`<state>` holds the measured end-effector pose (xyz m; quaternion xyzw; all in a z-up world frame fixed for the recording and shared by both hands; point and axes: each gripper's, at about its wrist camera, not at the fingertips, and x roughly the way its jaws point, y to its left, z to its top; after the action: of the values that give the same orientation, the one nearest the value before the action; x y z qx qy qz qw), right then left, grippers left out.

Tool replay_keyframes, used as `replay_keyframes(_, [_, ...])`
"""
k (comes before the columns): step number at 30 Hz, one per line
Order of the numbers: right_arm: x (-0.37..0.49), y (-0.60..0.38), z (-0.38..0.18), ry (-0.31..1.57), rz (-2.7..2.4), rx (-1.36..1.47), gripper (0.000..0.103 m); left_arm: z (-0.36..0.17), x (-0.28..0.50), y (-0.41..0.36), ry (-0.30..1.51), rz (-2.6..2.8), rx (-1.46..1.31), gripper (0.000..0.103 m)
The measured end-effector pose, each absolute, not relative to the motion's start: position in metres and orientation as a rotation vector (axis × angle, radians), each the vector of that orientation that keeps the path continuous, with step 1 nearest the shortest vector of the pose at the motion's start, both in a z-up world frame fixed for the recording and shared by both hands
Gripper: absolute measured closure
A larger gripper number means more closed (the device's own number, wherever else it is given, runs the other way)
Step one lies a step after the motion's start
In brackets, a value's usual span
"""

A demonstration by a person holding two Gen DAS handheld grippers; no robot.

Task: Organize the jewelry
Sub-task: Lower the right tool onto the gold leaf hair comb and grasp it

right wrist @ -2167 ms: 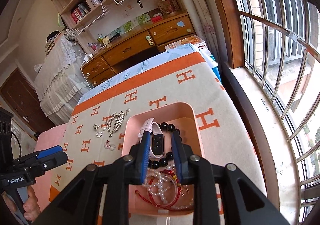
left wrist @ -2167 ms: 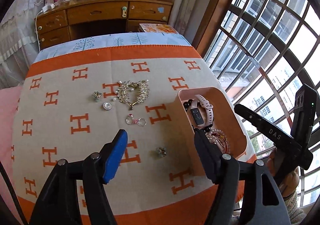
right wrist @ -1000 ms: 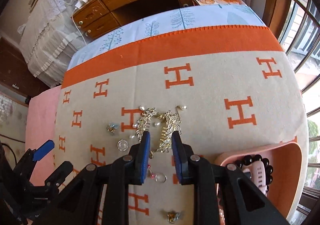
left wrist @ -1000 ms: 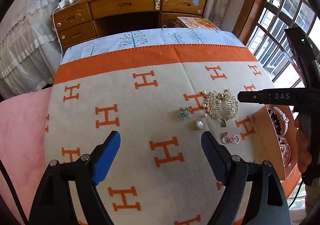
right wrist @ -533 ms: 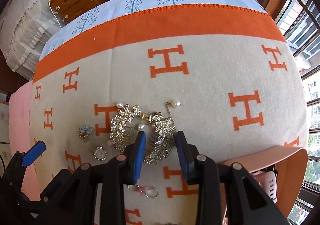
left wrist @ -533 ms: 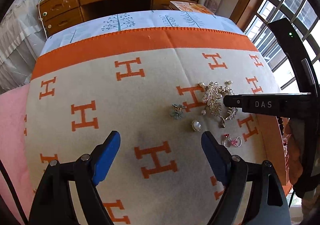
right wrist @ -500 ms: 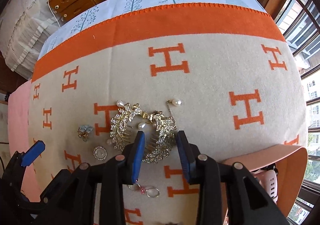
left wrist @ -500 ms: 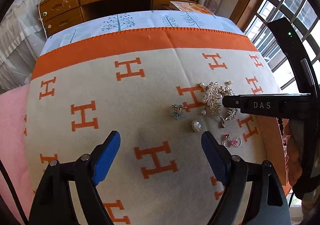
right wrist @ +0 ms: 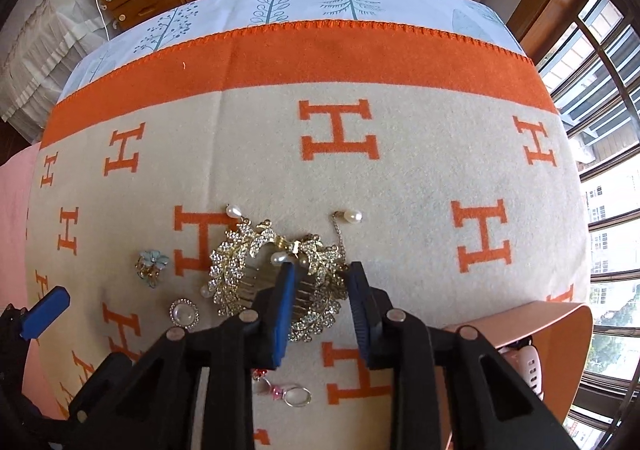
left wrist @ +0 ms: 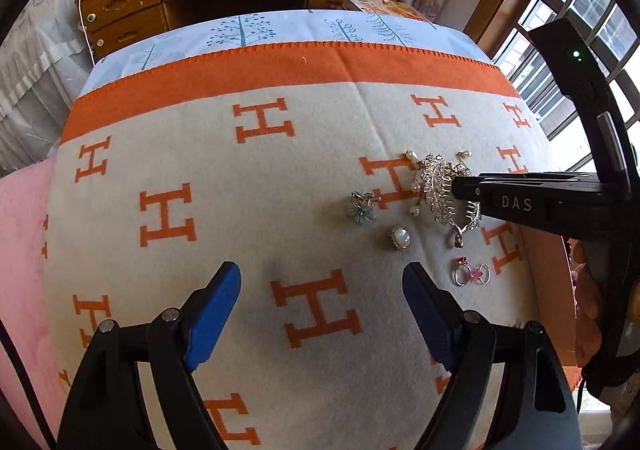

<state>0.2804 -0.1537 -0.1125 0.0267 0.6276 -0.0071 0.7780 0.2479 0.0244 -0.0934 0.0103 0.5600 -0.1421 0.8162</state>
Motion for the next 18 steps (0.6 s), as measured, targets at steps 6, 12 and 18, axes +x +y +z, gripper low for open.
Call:
replay_keyframes(6, [0.274,-0.179,-0.097,1.319,0.036,0.202,0.084,-0.097,0.253,0.021,1.218,-0.315,-0.02,0.021])
replay_keyframes(12, [0.257,-0.197,-0.068,1.246,0.108,0.27,0.103,-0.104,0.265,0.0,1.26,-0.312,-0.062,0.022])
replay_keyframes(18, [0.246,-0.206,-0.06,1.226,0.141,0.298,0.103,-0.11,0.273,-0.028,1.286,-0.295,-0.032,0.022])
